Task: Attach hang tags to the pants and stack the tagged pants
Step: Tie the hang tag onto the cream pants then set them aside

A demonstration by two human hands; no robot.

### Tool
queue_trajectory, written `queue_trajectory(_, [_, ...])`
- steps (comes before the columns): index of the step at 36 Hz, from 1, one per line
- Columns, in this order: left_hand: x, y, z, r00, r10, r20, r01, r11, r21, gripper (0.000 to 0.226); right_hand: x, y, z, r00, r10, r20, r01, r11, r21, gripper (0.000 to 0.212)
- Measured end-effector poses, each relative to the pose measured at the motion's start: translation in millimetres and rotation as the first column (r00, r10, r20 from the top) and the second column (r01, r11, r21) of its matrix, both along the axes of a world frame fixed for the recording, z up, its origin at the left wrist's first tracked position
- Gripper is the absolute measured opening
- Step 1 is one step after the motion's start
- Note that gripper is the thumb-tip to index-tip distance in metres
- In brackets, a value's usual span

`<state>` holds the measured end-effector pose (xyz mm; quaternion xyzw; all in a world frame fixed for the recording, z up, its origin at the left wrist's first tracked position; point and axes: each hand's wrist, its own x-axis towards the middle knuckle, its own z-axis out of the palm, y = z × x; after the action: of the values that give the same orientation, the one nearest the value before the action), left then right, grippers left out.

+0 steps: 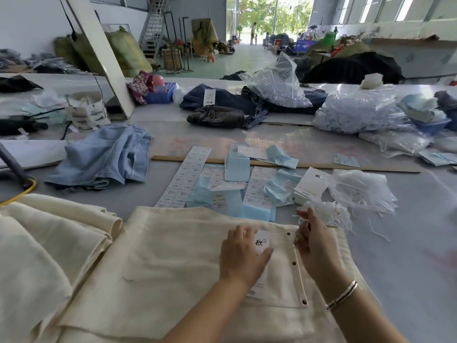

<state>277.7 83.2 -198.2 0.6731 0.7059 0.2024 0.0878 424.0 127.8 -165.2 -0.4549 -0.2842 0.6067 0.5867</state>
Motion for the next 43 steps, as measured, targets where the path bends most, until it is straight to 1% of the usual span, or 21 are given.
queue_trajectory(1, [5.7,2.0,-0.2,1.000,0.022,-0.019,-0.023,0.999,-0.043,0.062,0.7,-4.0,-1.7,0.989,0.008,0.147,-0.015,0.999,0.049,0.027])
queue_trajectory(2, [9.9,4.0,-0.5,0.998,0.039,-0.045,-0.043,0.996,-0.084,0.065,1.5,-7.6,-3.8,0.945,0.016,0.326,-0.046,0.995,0.087,0.027])
queue_trajectory(3, [12.8,6.1,-0.8,0.996,0.050,-0.068,-0.058,0.992,-0.113,0.065,1.9,-10.0,-5.2,0.868,0.012,0.497,-0.075,0.991,0.107,0.025])
queue_trajectory(4, [14.1,7.7,-0.4,0.995,0.056,-0.082,-0.066,0.990,-0.124,0.062,2.5,-11.3,-6.5,0.789,0.010,0.615,-0.102,0.988,0.114,0.023])
queue_trajectory(5, [14.1,9.1,0.9,0.996,0.059,-0.070,-0.066,0.991,-0.116,0.055,3.1,-11.5,-7.8,0.751,0.018,0.660,-0.121,0.986,0.111,0.021])
queue_trajectory(6, [12.4,9.7,2.6,0.998,0.061,-0.019,-0.062,0.994,-0.093,0.047,3.8,-11.9,-7.9,0.762,0.043,0.646,-0.137,0.986,0.096,0.021])
queue_trajectory(8, [6.4,9.3,7.6,0.970,0.076,0.230,-0.068,0.997,-0.041,0.034,4.2,-11.9,-7.0,0.855,0.120,0.504,-0.168,0.984,0.051,0.022])
queue_trajectory(9, [2.6,7.4,11.3,0.916,0.094,0.390,-0.090,0.996,-0.028,0.029,3.1,-11.8,-5.8,0.887,0.155,0.434,-0.189,0.981,0.035,0.022])
queue_trajectory(10, [-2.2,6.0,14.6,0.829,0.108,0.548,-0.114,0.993,-0.024,0.024,1.0,-11.7,-4.4,0.899,0.183,0.398,-0.211,0.977,0.026,0.022])
queue_trajectory(12, [-11.7,4.6,18.1,0.564,0.135,0.815,-0.120,0.990,-0.081,0.021,-6.2,-11.1,-1.8,0.891,0.230,0.391,-0.262,0.965,0.031,0.023])
queue_trajectory(14, [-19.3,2.4,17.1,0.278,0.175,0.945,-0.081,0.984,-0.159,0.024,-15.0,-11.1,0.4,0.865,0.252,0.434,-0.300,0.953,0.043,0.024])
queue_trajectory(15, [-22.3,1.0,13.5,0.196,0.189,0.962,-0.070,0.981,-0.179,0.024,-18.8,-11.3,1.3,0.862,0.250,0.441,-0.303,0.951,0.054,0.022])
queue_trajectory(19, [-25.5,-10.2,-4.4,0.102,0.205,0.973,-0.038,0.979,-0.202,0.026,-23.2,-13.4,5.4,0.876,0.247,0.413,-0.297,0.953,0.062,0.026])
queue_trajectory(21, [-24.2,-14.7,-8.0,0.107,0.176,0.979,-0.026,0.984,-0.174,0.027,-22.3,-13.7,7.2,0.864,0.261,0.431,-0.304,0.952,0.032,0.032])
queue_trajectory(24, [-17.9,-19.5,-9.9,0.237,0.093,0.967,0.007,0.995,-0.097,0.031,-20.4,-11.7,7.1,0.825,0.314,0.470,-0.333,0.942,-0.046,0.031])
queue_trajectory(26, [-14.2,-23.7,-10.7,0.288,0.057,0.956,0.003,0.998,-0.060,0.032,-20.3,-11.0,5.2,0.775,0.349,0.527,-0.350,0.931,-0.101,0.026])
queue_trajectory(28, [-13.6,-26.5,-11.0,0.299,0.039,0.954,0.004,0.999,-0.042,0.034,-21.6,-11.7,2.1,0.716,0.357,0.600,-0.356,0.926,-0.126,0.027])
queue_trajectory(30, [-13.8,-27.0,-10.8,0.324,0.033,0.946,0.008,0.999,-0.038,0.037,-22.8,-13.1,-1.0,0.647,0.327,0.689,-0.364,0.926,-0.098,0.028])
queue_trajectory(34, [-12.6,-27.6,-10.3,0.360,0.032,0.932,0.006,0.999,-0.037,0.040,-24.1,-17.0,-2.2,0.481,0.155,0.863,-0.367,0.930,0.037,0.023])
queue_trajectory(37, [-13.0,-28.1,-11.7,0.369,0.025,0.929,0.000,1.000,-0.028,0.040,-23.9,-19.1,-3.4,0.410,0.058,0.910,-0.353,0.930,0.100,0.019])
queue_trajectory(43, [-12.2,-28.7,-13.1,0.364,0.004,0.931,0.016,1.000,-0.011,0.040,-24.3,-21.7,-3.0,0.314,0.034,0.949,-0.361,0.929,0.086,0.018])
